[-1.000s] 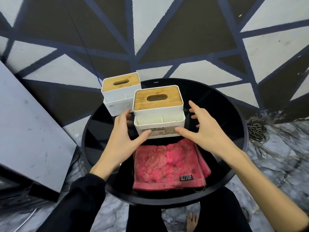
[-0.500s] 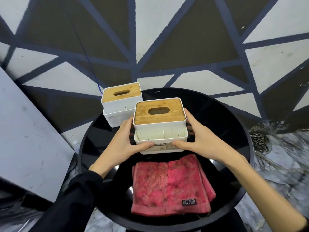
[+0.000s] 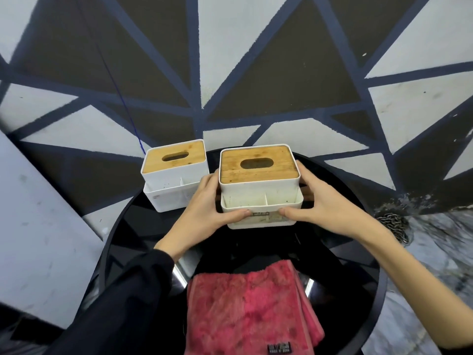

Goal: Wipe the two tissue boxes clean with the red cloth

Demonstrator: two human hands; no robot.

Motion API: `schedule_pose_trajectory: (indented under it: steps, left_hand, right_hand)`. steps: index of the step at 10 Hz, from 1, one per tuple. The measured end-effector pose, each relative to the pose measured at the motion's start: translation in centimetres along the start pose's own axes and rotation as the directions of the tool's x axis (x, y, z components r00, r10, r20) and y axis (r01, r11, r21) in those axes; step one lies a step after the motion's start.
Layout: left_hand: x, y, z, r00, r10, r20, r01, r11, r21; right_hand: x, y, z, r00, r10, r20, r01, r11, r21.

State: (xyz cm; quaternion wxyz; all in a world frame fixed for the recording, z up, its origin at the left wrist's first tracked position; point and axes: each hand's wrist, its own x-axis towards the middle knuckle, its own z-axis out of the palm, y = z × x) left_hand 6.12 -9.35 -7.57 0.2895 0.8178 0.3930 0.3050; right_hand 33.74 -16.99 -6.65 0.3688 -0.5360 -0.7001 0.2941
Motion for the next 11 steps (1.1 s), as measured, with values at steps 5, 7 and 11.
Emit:
schedule_pose_trajectory:
  steps: [5, 7, 11]
  left_hand:
    - [9.2, -1.7, 2.9, 0.998, -0.059, -0.023, 0.058, 0.997, -0.043]
    - [10.1, -2.0, 2.8, 0.996, -0.088, -0.021, 0.086, 0.995, -0.050]
    - [8.1, -2.1, 3.6, 0.992, -0.122, -0.032, 0.116, 0.981, -0.158]
  right_hand:
    - [7.9, 5.8, -3.9, 1.000, 0.013, 0.014, -0.014, 0.999, 0.049]
    - [9.1, 6.2, -3.8, 1.000, 0.020, 0.019, -0.022, 0.995, 0.095]
    - [8.9, 6.6, -3.1, 0.987, 0.153, -0.058, -0.154, 0.988, -0.012]
